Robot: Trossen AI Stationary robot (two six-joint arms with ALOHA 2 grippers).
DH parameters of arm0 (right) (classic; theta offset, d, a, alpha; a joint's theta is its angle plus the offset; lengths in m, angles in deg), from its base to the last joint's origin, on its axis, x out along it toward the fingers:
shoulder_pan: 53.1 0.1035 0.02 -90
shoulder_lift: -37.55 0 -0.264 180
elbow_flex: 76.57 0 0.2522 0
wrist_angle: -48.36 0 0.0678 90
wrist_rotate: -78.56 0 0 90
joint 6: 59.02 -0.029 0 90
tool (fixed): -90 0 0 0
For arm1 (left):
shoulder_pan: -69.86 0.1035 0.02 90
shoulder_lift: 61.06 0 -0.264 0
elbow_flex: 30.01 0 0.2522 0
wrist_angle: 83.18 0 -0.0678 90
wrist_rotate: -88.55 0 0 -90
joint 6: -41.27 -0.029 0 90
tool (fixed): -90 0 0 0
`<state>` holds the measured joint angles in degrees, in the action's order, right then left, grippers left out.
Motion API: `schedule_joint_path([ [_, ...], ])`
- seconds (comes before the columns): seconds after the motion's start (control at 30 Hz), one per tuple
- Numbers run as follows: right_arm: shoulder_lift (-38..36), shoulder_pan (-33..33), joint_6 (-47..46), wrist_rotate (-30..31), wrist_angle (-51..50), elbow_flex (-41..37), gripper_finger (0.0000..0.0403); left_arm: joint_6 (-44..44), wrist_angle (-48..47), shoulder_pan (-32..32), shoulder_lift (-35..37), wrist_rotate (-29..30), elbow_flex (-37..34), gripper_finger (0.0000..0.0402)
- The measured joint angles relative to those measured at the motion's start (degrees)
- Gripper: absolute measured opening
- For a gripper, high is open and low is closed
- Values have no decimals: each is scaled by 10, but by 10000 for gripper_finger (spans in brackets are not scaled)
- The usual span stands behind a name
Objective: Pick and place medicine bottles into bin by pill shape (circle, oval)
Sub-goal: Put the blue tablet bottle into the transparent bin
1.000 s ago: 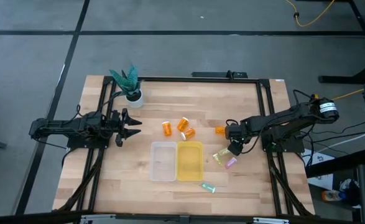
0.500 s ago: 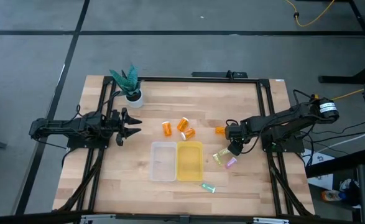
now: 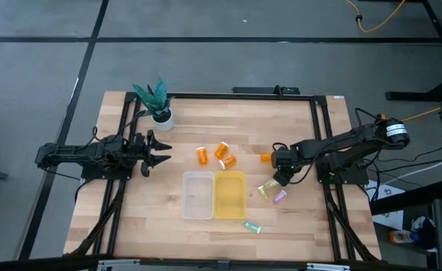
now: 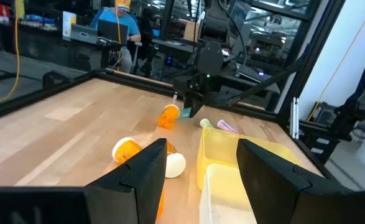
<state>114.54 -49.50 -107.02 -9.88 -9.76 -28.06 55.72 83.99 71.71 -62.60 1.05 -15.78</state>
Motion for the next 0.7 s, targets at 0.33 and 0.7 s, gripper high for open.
schedule_joint_path([
  [0.33,-1,28,43,46,-60,174,91,-15,0,0,0,0,0,190],
  [0.7,30,42,326,44,413,202,92,-15,0,0,0,0,0,190],
])
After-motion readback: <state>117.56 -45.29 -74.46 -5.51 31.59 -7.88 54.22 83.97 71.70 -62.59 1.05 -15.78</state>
